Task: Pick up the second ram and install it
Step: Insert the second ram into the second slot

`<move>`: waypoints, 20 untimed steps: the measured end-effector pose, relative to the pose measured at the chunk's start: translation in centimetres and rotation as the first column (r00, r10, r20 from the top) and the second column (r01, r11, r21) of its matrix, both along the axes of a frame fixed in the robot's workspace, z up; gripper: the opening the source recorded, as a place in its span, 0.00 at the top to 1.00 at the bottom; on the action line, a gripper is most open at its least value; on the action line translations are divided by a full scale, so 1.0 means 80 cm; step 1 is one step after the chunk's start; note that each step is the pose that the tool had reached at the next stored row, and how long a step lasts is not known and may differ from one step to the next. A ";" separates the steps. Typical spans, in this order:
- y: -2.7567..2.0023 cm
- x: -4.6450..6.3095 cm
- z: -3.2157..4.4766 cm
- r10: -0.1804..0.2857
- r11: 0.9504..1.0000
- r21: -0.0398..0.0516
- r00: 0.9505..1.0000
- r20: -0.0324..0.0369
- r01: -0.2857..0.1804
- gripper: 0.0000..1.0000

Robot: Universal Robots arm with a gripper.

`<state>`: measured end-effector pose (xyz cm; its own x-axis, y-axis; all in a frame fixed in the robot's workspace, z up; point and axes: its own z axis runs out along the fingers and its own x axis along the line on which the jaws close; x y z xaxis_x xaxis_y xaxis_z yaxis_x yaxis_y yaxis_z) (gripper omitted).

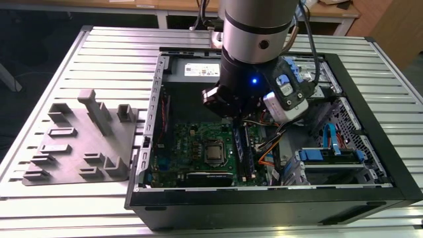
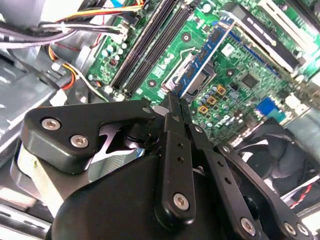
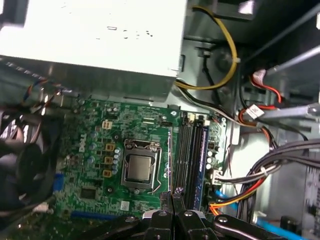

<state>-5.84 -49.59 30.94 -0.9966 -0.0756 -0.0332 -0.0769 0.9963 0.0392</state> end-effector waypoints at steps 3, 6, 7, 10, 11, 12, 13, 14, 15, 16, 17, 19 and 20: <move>0.0000 0.000 -0.0015 -0.053 0.999 0.000 0.999 0.000 0.053 0.91; 0.0000 0.000 -0.0022 -0.067 0.998 0.000 0.998 0.000 0.067 0.91; 0.0000 0.000 -0.0022 -0.067 0.998 0.000 0.998 0.000 0.067 0.91; 0.0000 0.000 -0.0030 -0.067 0.998 0.000 0.998 0.000 0.067 0.91; 0.0000 0.000 -0.0039 -0.067 0.998 0.000 0.998 0.000 0.067 0.91; 0.0000 0.000 -0.0047 -0.066 0.998 0.000 0.998 0.000 0.066 0.91; 0.0000 0.001 -0.0057 -0.066 0.998 0.000 0.998 0.000 0.066 0.91; 0.0000 0.002 -0.0069 -0.066 0.998 0.000 0.998 0.000 0.066 0.91; 0.0000 0.002 -0.0081 -0.066 0.998 0.000 0.998 0.000 0.066 0.91; 0.0000 0.003 -0.0091 -0.065 0.998 0.000 0.998 0.000 0.065 0.91; 0.0000 0.004 -0.0101 -0.065 0.998 0.000 0.998 0.000 0.065 0.91; 0.0000 0.006 -0.0112 -0.065 0.998 0.000 0.998 0.000 0.065 0.91; 0.0000 0.007 -0.0116 -0.065 0.998 0.000 0.998 0.000 0.065 0.91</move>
<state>-5.24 -49.59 30.02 -0.9994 -0.0108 -0.0332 -0.0121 0.9992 0.0390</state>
